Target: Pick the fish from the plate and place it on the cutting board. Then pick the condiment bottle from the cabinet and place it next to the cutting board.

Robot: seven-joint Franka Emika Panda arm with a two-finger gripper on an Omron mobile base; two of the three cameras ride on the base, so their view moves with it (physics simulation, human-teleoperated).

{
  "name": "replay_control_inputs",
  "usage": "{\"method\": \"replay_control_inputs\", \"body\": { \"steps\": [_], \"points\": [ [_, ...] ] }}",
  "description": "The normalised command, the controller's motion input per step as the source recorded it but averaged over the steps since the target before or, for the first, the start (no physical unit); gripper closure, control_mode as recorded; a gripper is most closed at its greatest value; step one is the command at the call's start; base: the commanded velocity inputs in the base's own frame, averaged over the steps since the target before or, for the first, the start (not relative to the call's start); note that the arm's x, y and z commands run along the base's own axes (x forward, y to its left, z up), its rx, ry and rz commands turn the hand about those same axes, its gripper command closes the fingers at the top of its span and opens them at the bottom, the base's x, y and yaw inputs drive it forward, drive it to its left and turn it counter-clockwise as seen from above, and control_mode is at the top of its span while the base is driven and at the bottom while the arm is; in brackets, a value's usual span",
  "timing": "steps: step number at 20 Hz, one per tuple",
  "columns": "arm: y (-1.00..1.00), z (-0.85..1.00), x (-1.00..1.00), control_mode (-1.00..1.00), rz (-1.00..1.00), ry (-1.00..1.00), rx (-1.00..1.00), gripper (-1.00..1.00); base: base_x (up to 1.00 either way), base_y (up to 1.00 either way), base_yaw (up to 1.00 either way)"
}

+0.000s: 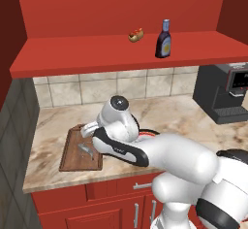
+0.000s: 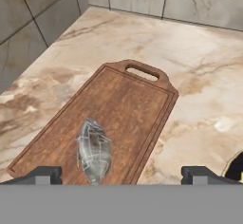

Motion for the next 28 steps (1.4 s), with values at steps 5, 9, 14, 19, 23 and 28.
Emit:
{"method": "replay_control_inputs", "body": {
  "steps": [5,9,14,19,23,28],
  "points": [
    [-0.16,0.16,-0.13,-1.0,0.02,-0.01,0.0,-1.0,0.0,0.0,0.0],
    [-0.17,0.17,-0.14,-1.0,0.02,-0.01,0.0,-1.0,0.0,0.0,0.0],
    [-0.19,0.18,-0.13,-1.0,0.03,-0.01,0.0,-1.0,0.0,0.0,0.0],
    [-0.18,0.17,-0.1,-1.0,0.06,-0.02,0.0,-1.0,0.0,0.0,0.0],
    [-0.17,0.16,-0.09,-1.0,0.08,-0.03,0.0,-1.0,0.0,0.0,0.0],
    [-0.09,0.09,-0.1,-1.0,0.11,-0.03,0.0,-1.0,0.0,0.0,0.0]
  ]
}}
